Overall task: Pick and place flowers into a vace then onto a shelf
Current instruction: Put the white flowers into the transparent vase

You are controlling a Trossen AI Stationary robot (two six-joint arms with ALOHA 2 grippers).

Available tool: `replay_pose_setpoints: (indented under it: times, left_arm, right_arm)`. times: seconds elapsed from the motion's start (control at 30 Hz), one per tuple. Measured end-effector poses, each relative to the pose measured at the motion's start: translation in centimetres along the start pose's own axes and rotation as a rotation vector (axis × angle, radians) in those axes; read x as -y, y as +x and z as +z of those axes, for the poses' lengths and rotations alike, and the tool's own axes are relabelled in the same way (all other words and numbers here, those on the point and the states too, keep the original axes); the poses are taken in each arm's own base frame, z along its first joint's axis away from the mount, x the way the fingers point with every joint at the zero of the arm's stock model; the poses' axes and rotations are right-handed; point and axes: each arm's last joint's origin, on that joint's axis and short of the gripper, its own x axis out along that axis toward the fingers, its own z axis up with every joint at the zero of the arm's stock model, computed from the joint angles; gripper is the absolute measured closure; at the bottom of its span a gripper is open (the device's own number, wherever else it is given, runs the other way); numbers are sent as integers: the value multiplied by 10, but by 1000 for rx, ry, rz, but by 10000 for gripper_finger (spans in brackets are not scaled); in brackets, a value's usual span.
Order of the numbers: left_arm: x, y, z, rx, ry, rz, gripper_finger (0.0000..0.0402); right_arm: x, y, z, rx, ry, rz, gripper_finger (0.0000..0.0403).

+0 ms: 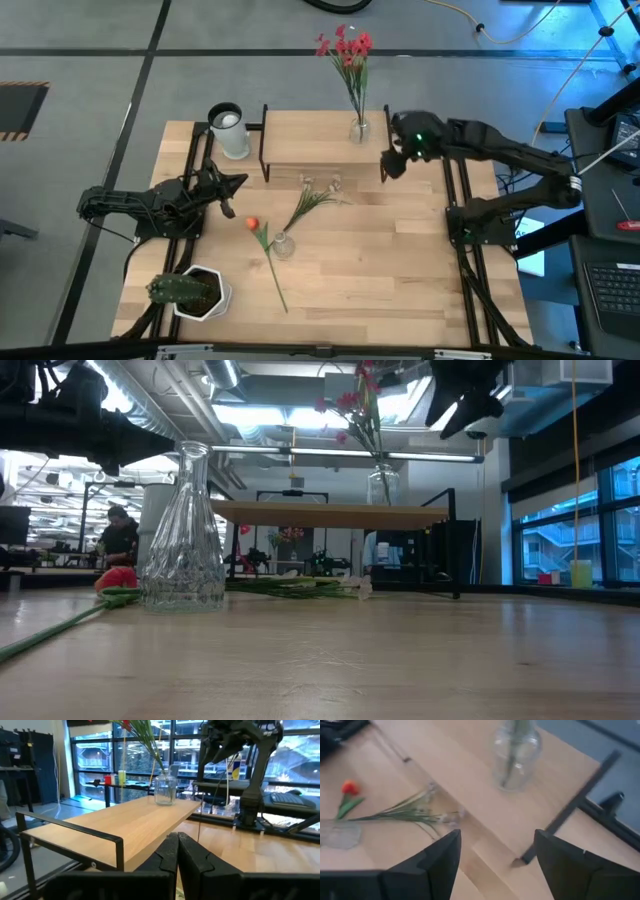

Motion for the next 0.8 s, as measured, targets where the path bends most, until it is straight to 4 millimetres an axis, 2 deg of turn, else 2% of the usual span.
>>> replay_pose_setpoints:
  times: [0.17, 0.3, 0.4, 0.63, 0.8]
  left_arm:
    - [1, 0, 0, 1, -74, -45, 398]
    - [2, 0, 1, 4, -69, -56, 398]
    - [3, 0, 1, 2, -70, -99, 389]
    - [7, 1, 5, -41, -331, -185, 304]
    - [11, 7, 17, -98, -371, -209, 264]
  right_arm:
    - [-15, 3, -28, 118, -47, 90, 152]
    - [-23, 18, -49, 221, -39, 182, 152]
    - [-26, 27, -58, 291, -2, 235, 152]
    - [-26, 36, -66, 296, 66, 257, 152]
    - [-26, 36, -66, 294, 61, 260, 152]
